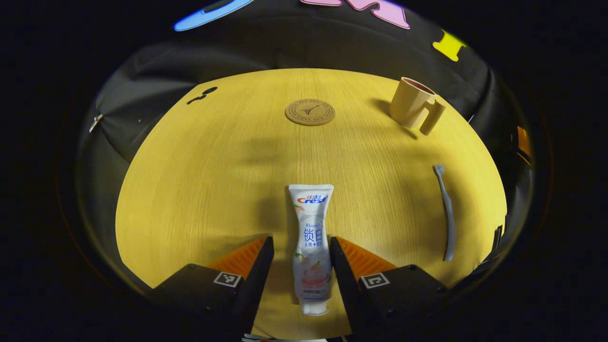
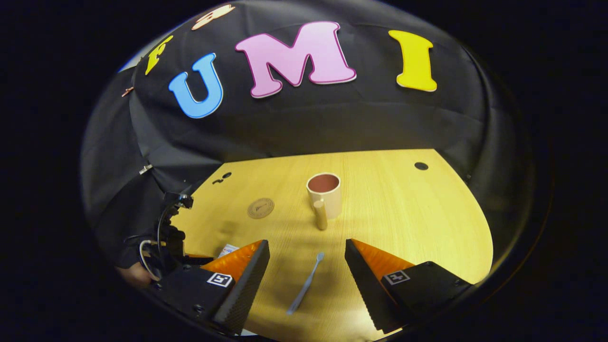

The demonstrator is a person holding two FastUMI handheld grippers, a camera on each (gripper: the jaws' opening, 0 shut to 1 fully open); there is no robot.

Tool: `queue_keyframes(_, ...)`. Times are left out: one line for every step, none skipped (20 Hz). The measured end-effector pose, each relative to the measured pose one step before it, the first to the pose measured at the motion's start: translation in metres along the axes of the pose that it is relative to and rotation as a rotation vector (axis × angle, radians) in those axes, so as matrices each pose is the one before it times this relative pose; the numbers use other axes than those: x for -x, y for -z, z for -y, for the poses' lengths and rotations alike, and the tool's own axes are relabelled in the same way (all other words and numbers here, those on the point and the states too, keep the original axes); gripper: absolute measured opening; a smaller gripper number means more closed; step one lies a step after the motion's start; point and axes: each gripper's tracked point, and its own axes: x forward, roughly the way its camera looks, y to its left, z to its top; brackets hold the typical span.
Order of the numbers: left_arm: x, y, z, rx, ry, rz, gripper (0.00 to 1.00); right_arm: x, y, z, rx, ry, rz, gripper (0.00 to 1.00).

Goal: Put the toothbrush and toothpaste on the desktop into the cup, then pick up the cup and place it on the coaster on the desktop.

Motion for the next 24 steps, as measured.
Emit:
queue_keyframes(-0.00182, -0.00083, 0.00400, -0.00727, 0.00197, -0.01326, 0.75, -0.00360, 0.00771, -0.00041, -0.00204, 0.00150, -0.02513, 0.98)
queue_keyframes(0.00070, 0.00105, 0.00171, 0.00045, -0.00131, -0.01379, 0.67, -0.00337, 0.00841, -0.00069, 0.00069, 0.00044, -0.03057, 0.98)
queue_keyframes(-0.00109, -0.00158, 0.00244, 0.00374, 0.00168, -0.00719, 0.63, -0.00287, 0.00982, -0.00059, -0.00127, 0.00338, -0.02923, 0.98)
queue_keyframes(-0.00096, -0.00030, -0.00051, 0.00727, -0.00733, -0.00285, 0.58, -0.00466, 0.00960, -0.00166, 0.00005, -0.00692, -0.03500, 0.98)
queue_keyframes(0.00023, -0.00171, 0.00102, 0.00726, 0.00088, 0.00397, 0.48, -0.00482, 0.01018, -0.00224, 0.00058, -0.00731, -0.03850, 0.98)
queue_keyframes(0.00212, 0.00035, -0.00199, 0.00471, 0.00135, 0.00441, 0.45, -0.00452, 0.01664, -0.00259, 0.00452, -0.00709, -0.04831, 0.98)
queue_keyframes(0.00017, -0.00048, -0.00152, 0.00120, 0.00274, 0.01322, 0.43, -0.00906, 0.01371, -0.00067, 0.00368, 0.00379, -0.04348, 0.98)
queue_keyframes(-0.00030, -0.00024, 0.00058, -0.00186, 0.00397, 0.00487, 0.40, -0.00770, 0.00927, 0.00059, -0.00399, 0.00633, -0.03819, 0.98)
queue_keyframes(0.00001, -0.00056, 0.00031, -0.00257, 0.00576, 0.00511, 0.39, -0.00739, 0.00612, 0.00265, -0.00803, 0.01372, -0.02685, 0.99)
queue_keyframes(-0.00029, 0.00006, -0.00098, 0.00015, 0.00649, 0.00406, 0.38, -0.00687, 0.00514, 0.00206, -0.00933, 0.01305, -0.01757, 0.98)
queue_keyframes(0.00051, -0.00081, -0.00029, 0.00280, 0.00559, 0.00386, 0.38, -0.00612, 0.00417, 0.00313, -0.00519, 0.01714, -0.01795, 0.99)
queue_keyframes(0.00074, 0.00013, 0.00011, 0.00701, 0.00619, 0.00523, 0.37, -0.00518, 0.00436, 0.00236, -0.00685, 0.01607, -0.01596, 0.98)
queue_keyframes(-0.00006, -0.00012, 0.00003, 0.00706, 0.00403, 0.00816, 0.31, -0.00609, 0.00085, 0.00114, -0.00893, 0.01265, -0.00765, 0.99)
queue_keyframes(0.00050, -0.00009, -0.00086, 0.00360, -0.00145, 0.01274, 0.41, -0.00490, -0.00172, 0.00142, -0.00775, 0.00901, -0.00434, 0.98)
queue_keyframes(-0.00025, 0.00006, 0.00091, -0.00021, -0.00351, 0.00455, 0.41, -0.00552, -0.00279, 0.00231, -0.00327, 0.01194, 0.00077, 0.98)
queue_keyframes(-0.00154, 0.00129, -0.00040, -0.00650, -0.00520, 0.00441, 0.34, -0.00552, -0.00224, 0.00288, -0.00285, 0.01695, -0.00226, 0.98)
queue_keyframes(-0.00084, -0.00072, -0.00005, -0.01024, -0.00530, 0.00209, 0.34, -0.00349, 0.00089, 0.00232, 0.00175, 0.01378, -0.00978, 0.98)
queue_keyframes(0.00066, 0.00050, -0.00018, -0.00826, -0.00325, 0.00101, 0.34, -0.00353, 0.00277, 0.00161, 0.00415, 0.01621, -0.01634, 0.98)
queue_keyframes(-0.00004, -0.00029, -0.00008, -0.00160, -0.00028, 0.00123, 0.34, -0.00317, 0.00383, -0.00121, -0.00165, 0.00759, -0.01325, 0.96)
queue_keyframes(-0.00019, -0.00029, -0.00018, 0.00409, 0.00304, 0.00129, 0.34, -0.00379, 0.00116, -0.00231, -0.00416, 0.00262, -0.00352, 0.96)
queue_keyframes(-0.00004, -0.00010, 0.00024, 0.00971, 0.00431, 0.00203, 0.34, -0.00267, 0.00245, -0.00164, -0.00620, 0.00462, -0.01098, 0.93)
queue_keyframes(0.00078, 0.00075, -0.00060, 0.01025, 0.00406, -0.00144, 0.34, -0.00048, -0.00323, 0.00047, 0.00671, 0.01701, 0.01029, 0.89)
queue_keyframes(-0.00076, -0.00015, -0.00030, 0.00751, 0.00062, 0.00242, 0.34, -0.00390, 0.00244, -0.00359, -0.00367, -0.00133, -0.00146, 0.81)
queue_keyframes(-0.00058, -0.00004, 0.00066, 0.00635, 0.00017, 0.00555, 0.34, 0.00490, 0.00097, 0.00061, 0.00157, 0.00918, -0.00824, 0.77)
